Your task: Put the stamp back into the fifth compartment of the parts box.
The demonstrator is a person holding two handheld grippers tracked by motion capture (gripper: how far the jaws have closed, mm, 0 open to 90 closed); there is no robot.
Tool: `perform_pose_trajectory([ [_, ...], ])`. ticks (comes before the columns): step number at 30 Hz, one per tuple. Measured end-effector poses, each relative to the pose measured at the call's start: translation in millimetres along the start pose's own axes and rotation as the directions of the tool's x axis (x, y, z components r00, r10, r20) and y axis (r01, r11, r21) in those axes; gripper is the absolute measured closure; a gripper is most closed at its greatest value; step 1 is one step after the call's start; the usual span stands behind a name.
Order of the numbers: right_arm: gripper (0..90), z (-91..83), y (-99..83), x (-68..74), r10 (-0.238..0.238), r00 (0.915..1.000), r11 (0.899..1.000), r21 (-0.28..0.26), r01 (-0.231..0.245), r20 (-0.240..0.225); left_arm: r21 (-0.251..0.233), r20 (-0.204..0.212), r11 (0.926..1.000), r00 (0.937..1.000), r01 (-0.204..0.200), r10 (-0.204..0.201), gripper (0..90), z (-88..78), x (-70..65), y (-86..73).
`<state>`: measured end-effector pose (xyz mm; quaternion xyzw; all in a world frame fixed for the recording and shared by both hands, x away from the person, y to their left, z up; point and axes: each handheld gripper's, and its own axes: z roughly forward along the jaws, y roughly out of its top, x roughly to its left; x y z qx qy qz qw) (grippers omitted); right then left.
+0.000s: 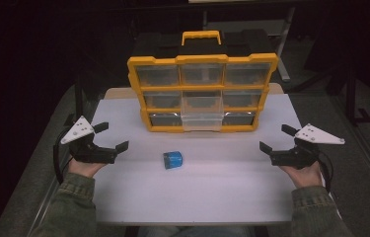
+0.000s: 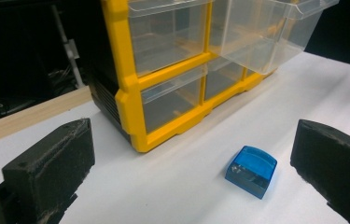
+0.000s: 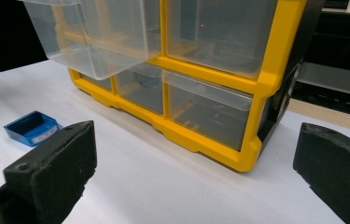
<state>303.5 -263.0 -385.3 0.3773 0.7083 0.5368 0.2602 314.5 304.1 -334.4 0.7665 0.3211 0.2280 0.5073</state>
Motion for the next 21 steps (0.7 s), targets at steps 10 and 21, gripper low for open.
perform_pose_trajectory([
  [10,0.0,1.5,-1.5,0.4,0.004,0.9998,1.000,0.011,-0.004,-0.018,0.029,0.037,0.9993,0.9991,-0.022,0.021,0.0,15.1,-2.4,15.2],
  [21,0.0,2.6,-1.5,0.9,0.000,0.9998,1.000,0.015,0.000,-0.021,0.057,0.069,0.9976,0.9969,-0.040,0.036,0.0,28.3,-3.4,22.3],
])
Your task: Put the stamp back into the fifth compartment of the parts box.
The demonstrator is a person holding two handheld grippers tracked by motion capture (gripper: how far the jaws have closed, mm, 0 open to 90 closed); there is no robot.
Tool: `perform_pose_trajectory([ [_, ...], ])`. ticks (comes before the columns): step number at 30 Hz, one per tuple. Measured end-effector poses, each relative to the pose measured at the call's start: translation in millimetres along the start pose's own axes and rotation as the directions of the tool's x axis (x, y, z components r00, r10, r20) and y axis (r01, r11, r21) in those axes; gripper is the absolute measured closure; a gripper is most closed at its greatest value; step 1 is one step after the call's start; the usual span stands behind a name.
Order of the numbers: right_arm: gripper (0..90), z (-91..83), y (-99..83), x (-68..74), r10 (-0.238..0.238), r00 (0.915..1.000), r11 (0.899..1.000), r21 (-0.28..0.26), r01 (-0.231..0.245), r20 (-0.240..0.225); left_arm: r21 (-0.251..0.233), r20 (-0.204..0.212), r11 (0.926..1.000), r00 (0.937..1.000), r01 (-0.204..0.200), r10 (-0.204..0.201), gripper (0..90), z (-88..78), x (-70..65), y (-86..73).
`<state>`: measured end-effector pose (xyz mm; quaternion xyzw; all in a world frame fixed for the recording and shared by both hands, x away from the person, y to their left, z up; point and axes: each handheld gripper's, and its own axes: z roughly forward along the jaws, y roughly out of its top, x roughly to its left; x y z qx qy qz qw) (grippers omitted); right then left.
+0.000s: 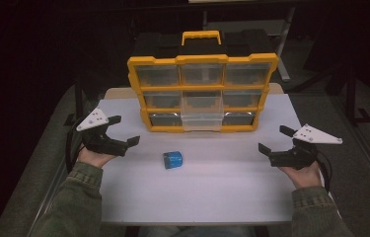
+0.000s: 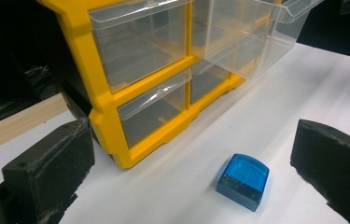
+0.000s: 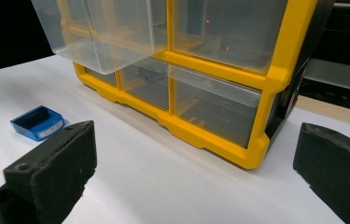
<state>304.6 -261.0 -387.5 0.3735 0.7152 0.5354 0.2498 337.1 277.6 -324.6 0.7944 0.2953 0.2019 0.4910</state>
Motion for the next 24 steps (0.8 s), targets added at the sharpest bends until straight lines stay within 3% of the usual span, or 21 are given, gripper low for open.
perform_pose_trajectory([
  [15,0.0,-0.1,-0.1,0.4,-0.001,1.0000,1.000,0.004,0.001,-0.003,0.064,0.070,0.9968,0.9966,-0.049,0.044,0.0,21.4,-7.9,9.3],
  [24,0.0,-0.7,0.1,0.3,-0.002,1.0000,1.000,0.000,0.002,0.006,0.103,0.117,0.9907,0.9903,-0.088,0.076,0.0,35.8,-13.0,11.4],
])
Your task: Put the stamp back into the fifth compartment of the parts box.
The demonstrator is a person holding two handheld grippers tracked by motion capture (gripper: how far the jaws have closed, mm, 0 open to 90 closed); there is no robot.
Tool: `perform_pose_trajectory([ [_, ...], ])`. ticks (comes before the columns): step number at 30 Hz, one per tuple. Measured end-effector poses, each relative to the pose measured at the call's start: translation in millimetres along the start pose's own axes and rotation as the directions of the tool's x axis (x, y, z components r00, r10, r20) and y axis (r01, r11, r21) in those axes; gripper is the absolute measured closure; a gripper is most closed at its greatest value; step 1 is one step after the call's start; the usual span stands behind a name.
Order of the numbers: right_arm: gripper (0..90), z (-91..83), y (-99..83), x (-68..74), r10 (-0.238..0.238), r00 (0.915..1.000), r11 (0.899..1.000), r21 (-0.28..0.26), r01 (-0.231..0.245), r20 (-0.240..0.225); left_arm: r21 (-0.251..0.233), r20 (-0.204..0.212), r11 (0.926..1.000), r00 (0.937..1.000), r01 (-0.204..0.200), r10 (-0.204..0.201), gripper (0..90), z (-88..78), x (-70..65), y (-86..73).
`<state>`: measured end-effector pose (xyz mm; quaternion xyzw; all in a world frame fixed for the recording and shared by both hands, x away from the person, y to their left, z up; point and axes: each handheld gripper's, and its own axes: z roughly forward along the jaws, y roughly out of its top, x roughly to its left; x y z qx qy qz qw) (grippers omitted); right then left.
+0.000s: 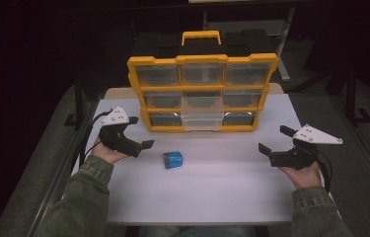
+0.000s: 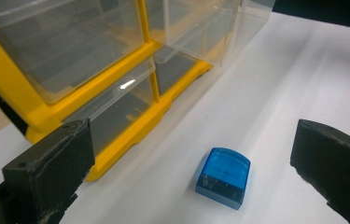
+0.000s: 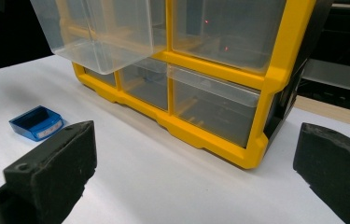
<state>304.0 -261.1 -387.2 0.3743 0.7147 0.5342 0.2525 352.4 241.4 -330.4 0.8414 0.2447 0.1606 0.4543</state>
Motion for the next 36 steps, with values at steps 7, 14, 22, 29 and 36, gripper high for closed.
perform_pose_trajectory([
  [7,0.0,0.1,0.1,1.2,-0.005,1.0000,1.000,0.005,0.005,-0.001,0.024,0.020,0.9996,0.9997,-0.012,0.011,0.0,9.2,-0.4,2.1],
  [14,0.0,-0.9,0.0,0.9,-0.006,1.0000,1.000,0.002,0.006,-0.002,0.045,0.049,0.9983,0.9982,-0.038,0.036,0.0,22.6,-4.9,7.7],
  [22,0.0,-1.2,-0.2,1.1,-0.009,1.0000,1.000,0.004,0.009,-0.002,0.100,0.093,0.9925,0.9939,-0.070,0.060,0.0,42.8,-9.8,6.8],
  [29,0.0,-2.6,0.1,1.7,-0.013,0.9999,1.000,0.005,0.013,0.003,0.138,0.123,0.9871,0.9903,-0.082,0.065,0.0,57.6,-12.0,4.3],
  [36,0.0,-3.4,-0.5,1.7,-0.016,0.9999,1.000,0.007,0.016,0.003,0.162,0.143,0.9817,0.9867,-0.101,0.078,0.0,68.9,-15.4,1.5],
])
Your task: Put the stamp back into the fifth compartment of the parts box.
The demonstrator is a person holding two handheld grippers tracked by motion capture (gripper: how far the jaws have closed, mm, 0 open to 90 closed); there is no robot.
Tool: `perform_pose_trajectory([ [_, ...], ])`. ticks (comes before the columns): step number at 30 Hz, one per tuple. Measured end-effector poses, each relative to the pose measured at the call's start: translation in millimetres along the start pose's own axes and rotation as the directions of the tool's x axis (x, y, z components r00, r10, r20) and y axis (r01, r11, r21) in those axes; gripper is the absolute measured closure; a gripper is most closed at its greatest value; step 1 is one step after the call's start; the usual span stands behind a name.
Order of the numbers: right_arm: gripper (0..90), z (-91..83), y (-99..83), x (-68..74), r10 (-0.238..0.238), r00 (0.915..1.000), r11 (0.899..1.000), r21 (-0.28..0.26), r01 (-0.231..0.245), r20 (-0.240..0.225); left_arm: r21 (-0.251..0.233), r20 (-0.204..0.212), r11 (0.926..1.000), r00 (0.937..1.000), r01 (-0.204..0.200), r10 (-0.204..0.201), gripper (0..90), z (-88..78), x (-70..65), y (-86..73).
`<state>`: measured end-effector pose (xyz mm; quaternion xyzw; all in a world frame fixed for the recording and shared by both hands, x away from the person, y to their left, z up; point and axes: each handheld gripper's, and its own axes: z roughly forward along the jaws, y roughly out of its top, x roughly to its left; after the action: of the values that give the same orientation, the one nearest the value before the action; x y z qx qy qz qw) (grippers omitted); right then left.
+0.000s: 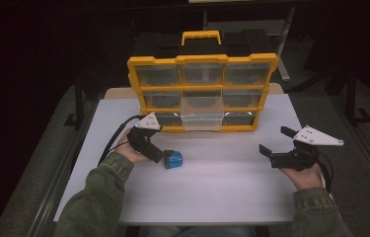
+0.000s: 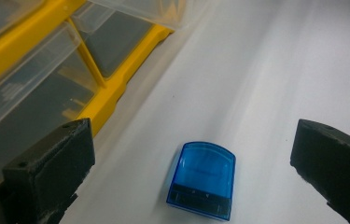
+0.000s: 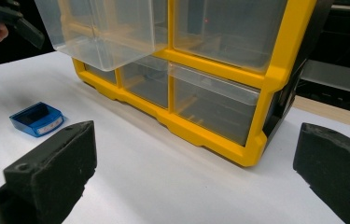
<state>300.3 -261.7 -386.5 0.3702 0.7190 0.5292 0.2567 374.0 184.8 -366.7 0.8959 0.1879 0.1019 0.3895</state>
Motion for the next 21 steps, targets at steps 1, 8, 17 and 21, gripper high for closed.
perform_pose_trajectory([
  [1,0.0,-0.1,0.0,-0.1,0.000,1.0000,1.000,-0.001,0.000,0.000,0.007,0.001,1.0000,1.0000,-0.003,0.003,0.0,1.3,0.1,-0.1],
  [8,0.0,0.2,-0.3,0.5,-0.002,1.0000,1.000,0.004,0.002,0.000,0.036,0.013,0.9993,0.9999,0.000,-0.001,0.0,10.7,2.1,-3.4],
  [17,0.0,1.3,-1.6,0.4,-0.002,1.0000,1.000,0.012,0.003,-0.001,0.034,0.044,0.9994,0.9990,-0.011,0.010,0.0,26.3,-2.5,-7.5],
  [21,0.0,1.2,-1.7,0.8,-0.004,1.0000,1.000,0.015,0.004,-0.002,0.065,0.054,0.9977,0.9984,-0.020,0.016,0.0,35.4,-2.7,-10.3],
])
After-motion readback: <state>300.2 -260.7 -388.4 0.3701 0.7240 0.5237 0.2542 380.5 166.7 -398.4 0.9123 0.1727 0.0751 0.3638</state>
